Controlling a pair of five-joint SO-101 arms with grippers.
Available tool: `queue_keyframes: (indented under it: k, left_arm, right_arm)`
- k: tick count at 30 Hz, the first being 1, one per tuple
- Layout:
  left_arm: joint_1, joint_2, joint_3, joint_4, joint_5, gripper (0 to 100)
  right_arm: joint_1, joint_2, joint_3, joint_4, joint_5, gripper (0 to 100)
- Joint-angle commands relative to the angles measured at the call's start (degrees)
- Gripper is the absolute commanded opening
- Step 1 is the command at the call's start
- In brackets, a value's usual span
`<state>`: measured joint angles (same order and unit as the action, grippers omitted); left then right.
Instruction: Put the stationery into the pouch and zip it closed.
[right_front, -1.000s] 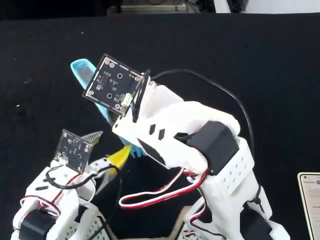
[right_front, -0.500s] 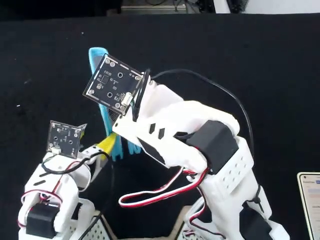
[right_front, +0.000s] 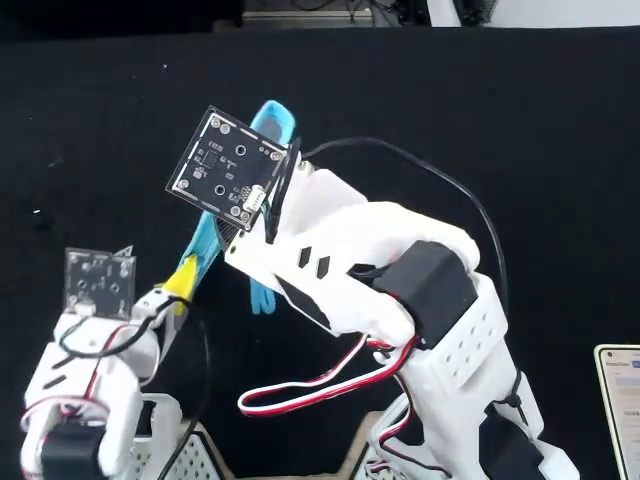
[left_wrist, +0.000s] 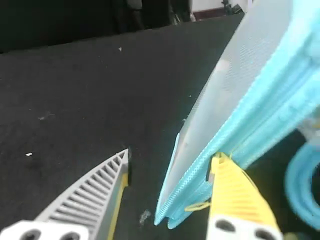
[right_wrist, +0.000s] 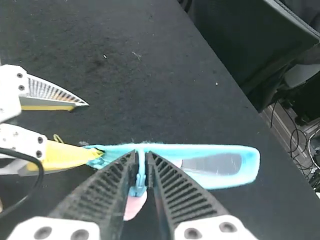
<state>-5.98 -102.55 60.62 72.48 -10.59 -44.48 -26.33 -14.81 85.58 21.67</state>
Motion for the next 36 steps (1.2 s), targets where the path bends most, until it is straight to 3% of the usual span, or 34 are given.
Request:
queue_keyframes:
  k: [1,5,8,23,33,36]
  left_arm:
    - [0.0,-0.4,-11.9,6.5,-0.2,26]
    - [8.5,-0.4,-16.6,11.2,-0.2,26]
    - [14.4,-0.2,-13.5,8.3,2.6,26]
    - [15.1,0.1,2.2,-9.8,10.5,26]
    - [15.3,-0.3,-10.1,5.5,4.3,26]
    - [18.5,-0.2,-10.7,6.2,4.4,26]
  right_arm:
    - [0.3,0.3,-0.3,-1.4,0.3,1.1]
    - [0.3,0.3,-0.3,-1.4,0.3,1.1]
    - [0.3,0.3,-0.3,-1.4,0.2,1.1]
    - [0.3,0.3,-0.3,-1.4,0.4,1.1]
    - [0.3,0.3,-0.3,-1.4,0.4,1.1]
    - [0.3,0.3,-0.3,-1.4,0.4,1.1]
